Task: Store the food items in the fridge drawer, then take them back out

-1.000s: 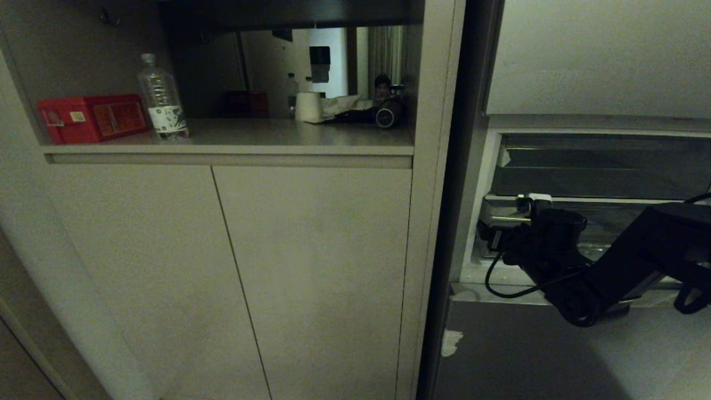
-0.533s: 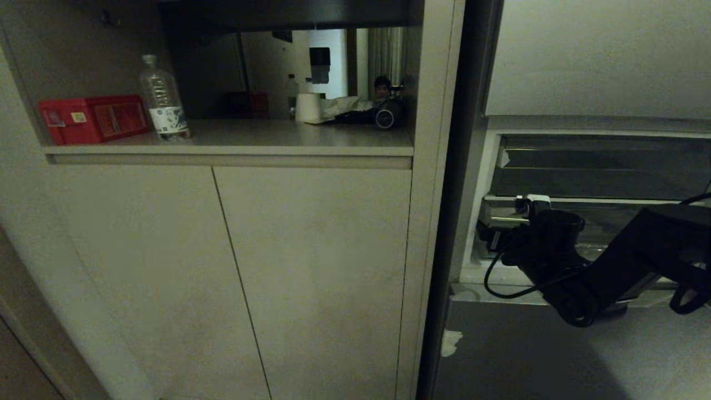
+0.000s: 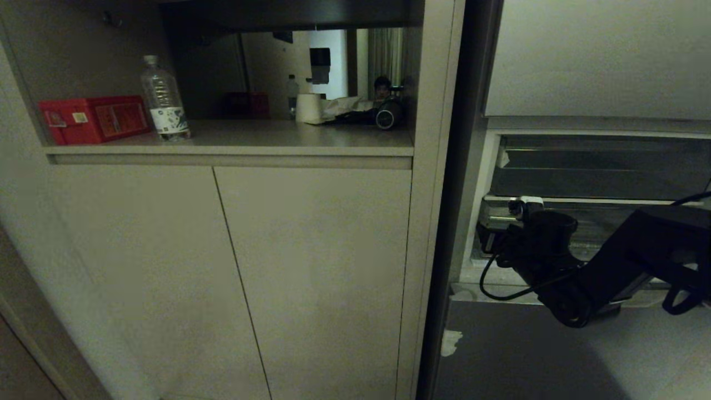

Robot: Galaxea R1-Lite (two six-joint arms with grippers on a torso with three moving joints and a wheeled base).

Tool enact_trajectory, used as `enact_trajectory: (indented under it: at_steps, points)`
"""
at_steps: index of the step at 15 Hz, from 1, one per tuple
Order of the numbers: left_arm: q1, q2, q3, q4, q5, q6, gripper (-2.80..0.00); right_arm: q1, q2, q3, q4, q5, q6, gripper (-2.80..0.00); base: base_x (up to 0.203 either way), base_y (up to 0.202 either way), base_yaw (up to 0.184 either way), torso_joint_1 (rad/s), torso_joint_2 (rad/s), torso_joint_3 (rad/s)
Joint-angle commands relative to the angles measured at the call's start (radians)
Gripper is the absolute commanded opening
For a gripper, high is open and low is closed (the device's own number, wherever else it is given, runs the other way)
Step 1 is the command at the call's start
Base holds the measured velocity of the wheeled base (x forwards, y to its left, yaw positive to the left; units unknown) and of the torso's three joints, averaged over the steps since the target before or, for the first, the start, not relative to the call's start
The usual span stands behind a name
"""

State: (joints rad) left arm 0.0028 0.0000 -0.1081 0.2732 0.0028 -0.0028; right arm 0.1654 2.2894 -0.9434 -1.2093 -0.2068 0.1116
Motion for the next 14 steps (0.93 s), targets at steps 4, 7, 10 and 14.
enact_trajectory:
  at_steps: [4, 7, 10, 14]
  points:
    - [0.000, 0.000, -0.001, 0.001, 0.000, 0.000, -2.80, 0.066, 0.005, -0.005, -0.005, -0.014, -0.001, -2.80, 0.000, 0.000, 0.000, 0.000, 0.00, 0.000]
    - [0.000, 0.002, 0.001, 0.001, 0.000, 0.000, -2.80, 0.075, 0.010, -0.017, -0.001, -0.030, -0.001, -2.80, 0.000, 0.000, 0.000, 0.000, 0.00, 0.000]
    - [0.000, 0.001, 0.001, 0.001, 0.000, 0.000, -2.80, 0.075, 0.004, -0.001, -0.003, -0.036, -0.001, -2.80, 0.000, 0.000, 0.000, 0.000, 0.00, 0.000]
    - [0.000, 0.001, -0.001, 0.001, 0.000, 0.000, -2.80, 0.074, -0.036, 0.052, -0.006, -0.036, 0.000, -2.80, 0.000, 0.000, 0.000, 0.000, 0.00, 0.000]
